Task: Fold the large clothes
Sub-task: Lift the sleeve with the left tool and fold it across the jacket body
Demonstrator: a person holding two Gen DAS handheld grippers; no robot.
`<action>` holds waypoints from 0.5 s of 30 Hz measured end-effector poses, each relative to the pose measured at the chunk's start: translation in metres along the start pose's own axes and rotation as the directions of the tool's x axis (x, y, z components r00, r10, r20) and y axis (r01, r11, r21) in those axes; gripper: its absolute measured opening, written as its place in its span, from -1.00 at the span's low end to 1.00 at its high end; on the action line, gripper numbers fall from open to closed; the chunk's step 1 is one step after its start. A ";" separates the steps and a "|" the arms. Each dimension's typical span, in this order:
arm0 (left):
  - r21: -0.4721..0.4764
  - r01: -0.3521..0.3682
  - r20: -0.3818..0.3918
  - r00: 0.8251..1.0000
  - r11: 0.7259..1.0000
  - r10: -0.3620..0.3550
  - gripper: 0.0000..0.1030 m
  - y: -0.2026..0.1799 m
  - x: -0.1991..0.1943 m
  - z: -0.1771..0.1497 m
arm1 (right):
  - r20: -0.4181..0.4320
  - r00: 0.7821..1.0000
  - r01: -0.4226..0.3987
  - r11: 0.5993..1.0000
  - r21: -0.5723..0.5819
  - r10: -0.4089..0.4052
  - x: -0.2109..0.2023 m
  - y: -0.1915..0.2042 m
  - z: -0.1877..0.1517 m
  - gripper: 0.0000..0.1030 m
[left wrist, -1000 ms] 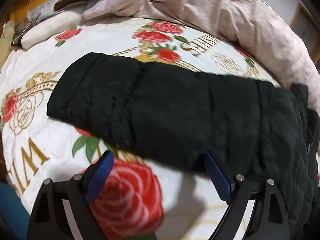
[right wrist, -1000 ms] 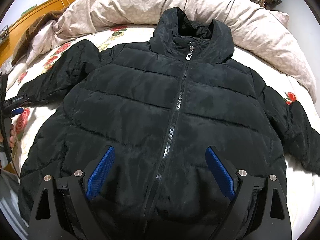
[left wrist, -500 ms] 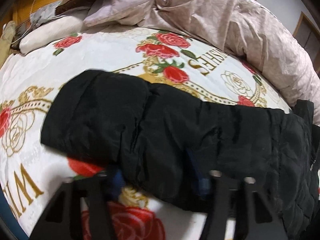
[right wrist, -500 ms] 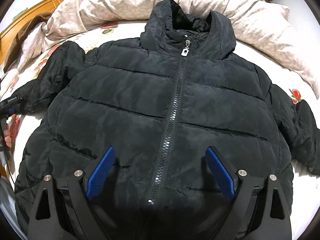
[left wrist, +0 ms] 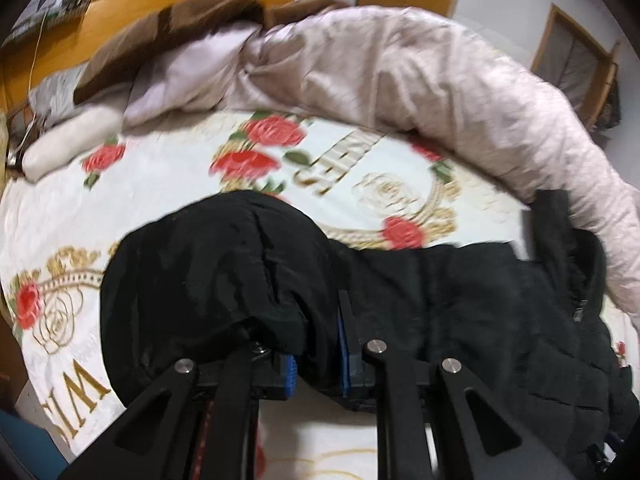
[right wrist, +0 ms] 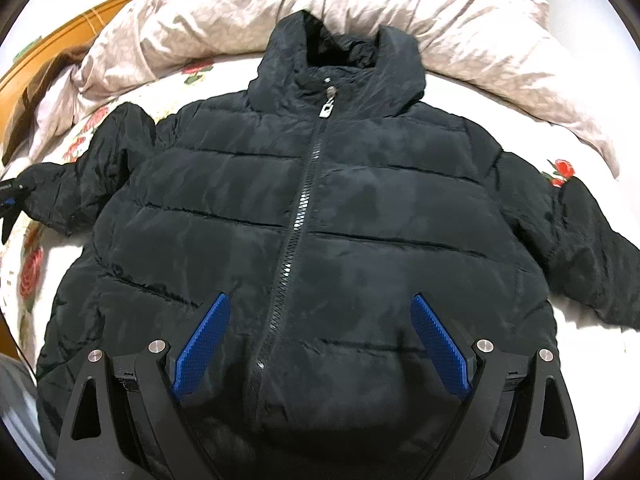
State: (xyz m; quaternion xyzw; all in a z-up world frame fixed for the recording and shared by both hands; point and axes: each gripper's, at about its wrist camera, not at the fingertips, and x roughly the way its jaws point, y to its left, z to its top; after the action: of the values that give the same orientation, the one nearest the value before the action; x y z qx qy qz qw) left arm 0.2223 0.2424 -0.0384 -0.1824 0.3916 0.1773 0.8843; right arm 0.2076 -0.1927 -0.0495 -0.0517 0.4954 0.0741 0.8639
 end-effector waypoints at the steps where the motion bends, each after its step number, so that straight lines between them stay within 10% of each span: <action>1: 0.007 0.014 0.009 1.000 1.000 -0.014 -0.69 -0.006 -0.008 0.002 | 0.005 1.000 -0.001 1.000 0.004 0.001 -0.005 -0.003 -0.001 0.79; 15: 0.224 0.295 0.016 0.952 0.929 -0.306 -0.71 -0.156 -0.096 0.018 | 0.086 0.996 -0.022 0.993 0.113 0.012 -0.062 -0.052 -0.010 0.79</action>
State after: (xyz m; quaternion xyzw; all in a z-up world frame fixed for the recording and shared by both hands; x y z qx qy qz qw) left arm 0.2439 0.0987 0.0742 -0.1372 0.3539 0.0003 0.9252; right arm 0.1772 -0.2500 0.0001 0.0053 0.4620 0.0553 0.8851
